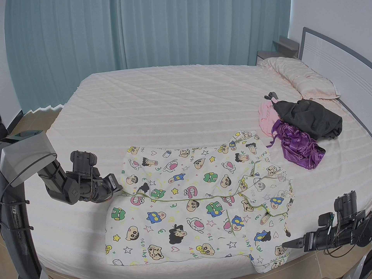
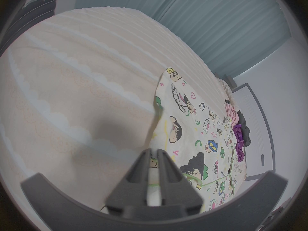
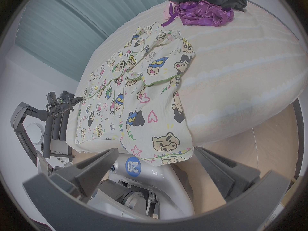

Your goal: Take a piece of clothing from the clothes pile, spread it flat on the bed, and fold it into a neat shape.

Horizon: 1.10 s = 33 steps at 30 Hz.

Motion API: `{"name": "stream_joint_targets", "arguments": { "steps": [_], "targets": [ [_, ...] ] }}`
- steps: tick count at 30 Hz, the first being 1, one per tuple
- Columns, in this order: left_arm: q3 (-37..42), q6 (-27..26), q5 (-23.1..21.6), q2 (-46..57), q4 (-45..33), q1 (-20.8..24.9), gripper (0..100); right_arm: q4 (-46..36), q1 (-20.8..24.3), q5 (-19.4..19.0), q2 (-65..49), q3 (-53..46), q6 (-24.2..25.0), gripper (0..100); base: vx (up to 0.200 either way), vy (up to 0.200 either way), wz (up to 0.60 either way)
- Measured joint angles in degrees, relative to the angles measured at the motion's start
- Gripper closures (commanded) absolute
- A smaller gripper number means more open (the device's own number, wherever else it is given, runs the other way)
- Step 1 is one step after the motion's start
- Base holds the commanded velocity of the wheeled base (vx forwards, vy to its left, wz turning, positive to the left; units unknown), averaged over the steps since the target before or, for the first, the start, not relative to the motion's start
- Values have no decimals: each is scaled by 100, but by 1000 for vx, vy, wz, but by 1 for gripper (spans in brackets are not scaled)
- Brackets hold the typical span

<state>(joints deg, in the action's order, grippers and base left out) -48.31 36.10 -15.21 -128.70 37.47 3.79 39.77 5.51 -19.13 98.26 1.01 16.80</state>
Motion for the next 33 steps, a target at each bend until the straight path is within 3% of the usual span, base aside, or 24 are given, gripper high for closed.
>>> {"name": "stream_joint_targets", "arguments": {
  "steps": [15,22,33],
  "targets": [
    [438,-29,68,345,-1,-44,100,9,0,0,-35,0,0,0,0,0,0],
    [584,-418,213,439,-4,-112,100,20,0,5,-46,0,0,0,0,0,0],
    [597,-536,235,435,-6,-256,100,27,0,6,-63,0,0,0,0,0,0]
  ]
}}
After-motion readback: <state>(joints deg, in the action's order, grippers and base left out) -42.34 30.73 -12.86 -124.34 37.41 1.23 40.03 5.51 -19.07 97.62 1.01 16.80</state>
